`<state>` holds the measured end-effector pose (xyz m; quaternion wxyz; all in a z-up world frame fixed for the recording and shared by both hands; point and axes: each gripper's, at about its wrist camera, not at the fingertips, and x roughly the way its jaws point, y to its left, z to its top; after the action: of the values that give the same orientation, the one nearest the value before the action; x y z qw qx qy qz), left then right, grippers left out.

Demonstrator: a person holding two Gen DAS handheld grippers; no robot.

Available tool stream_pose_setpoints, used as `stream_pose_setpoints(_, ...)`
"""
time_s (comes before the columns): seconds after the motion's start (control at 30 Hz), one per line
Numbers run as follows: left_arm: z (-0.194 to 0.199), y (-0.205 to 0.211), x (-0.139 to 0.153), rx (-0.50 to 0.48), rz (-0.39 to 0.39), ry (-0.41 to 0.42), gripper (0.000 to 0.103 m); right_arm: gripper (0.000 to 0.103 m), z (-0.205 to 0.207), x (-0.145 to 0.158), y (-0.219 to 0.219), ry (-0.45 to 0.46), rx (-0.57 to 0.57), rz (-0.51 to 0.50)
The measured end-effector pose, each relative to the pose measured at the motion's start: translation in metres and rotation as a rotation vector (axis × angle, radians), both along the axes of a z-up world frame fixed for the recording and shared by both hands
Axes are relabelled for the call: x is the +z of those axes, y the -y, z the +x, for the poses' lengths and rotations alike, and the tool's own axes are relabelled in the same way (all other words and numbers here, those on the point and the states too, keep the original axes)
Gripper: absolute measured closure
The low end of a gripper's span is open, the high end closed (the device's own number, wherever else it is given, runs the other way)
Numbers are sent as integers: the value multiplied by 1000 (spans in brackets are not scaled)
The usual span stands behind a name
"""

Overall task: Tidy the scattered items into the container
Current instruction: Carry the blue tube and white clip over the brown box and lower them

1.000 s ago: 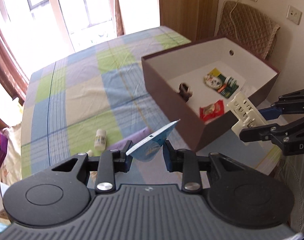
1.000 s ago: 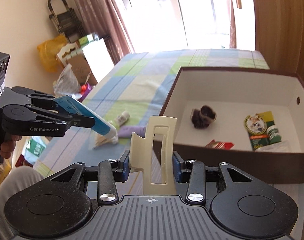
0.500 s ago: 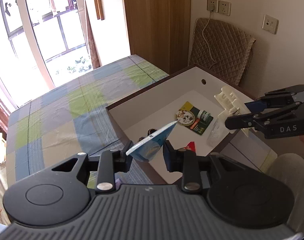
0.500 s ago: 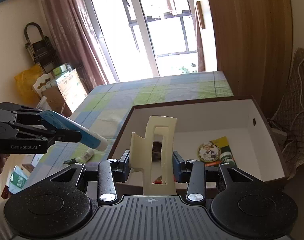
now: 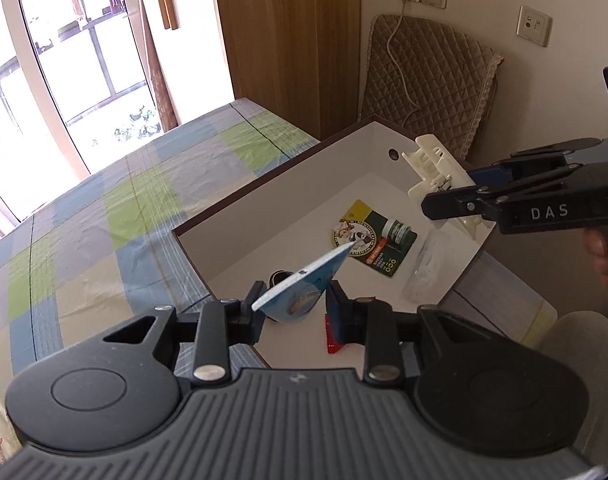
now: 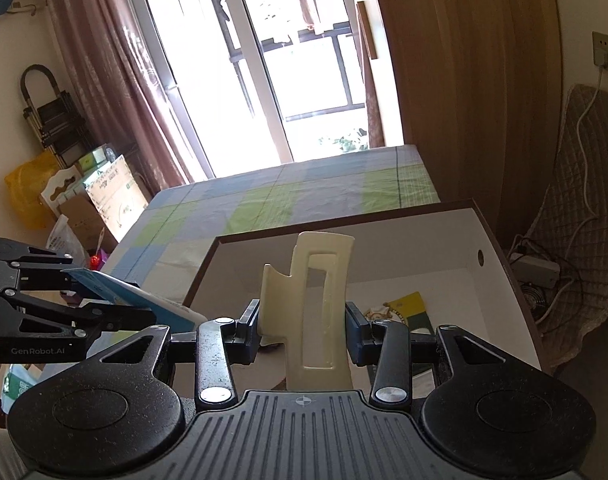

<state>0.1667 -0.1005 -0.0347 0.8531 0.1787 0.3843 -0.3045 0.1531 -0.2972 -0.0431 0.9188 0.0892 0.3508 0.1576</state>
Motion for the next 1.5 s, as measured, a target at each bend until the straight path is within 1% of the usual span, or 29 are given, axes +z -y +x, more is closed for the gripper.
stream_pose_setpoints(0.23, 11, 10, -23, 1, 31, -48, 76, 59, 16, -19, 6, -55, -21, 27)
stream_pose_setpoints(0.57, 25, 22, -50, 9, 69, -105, 76, 59, 39, -43, 12, -127, -28, 32)
stream_pose_setpoints(0.83, 31, 26, -66, 13, 97, -143, 76, 59, 46, -57, 18, -171, -49, 63)
stream_pose_setpoints(1.07, 35, 29, -80, 16, 121, -175, 76, 59, 48, -65, 20, -200, -56, 64)
stream_pose_setpoints(1.3, 39, 30, -90, 28, 153, -193, 76, 59, 51, -66, 16, -205, -47, 61)
stream_pose_setpoints(1.5, 41, 27, -87, 41, 152, -166, 76, 59, 53, -68, 13, -207, -38, 49)
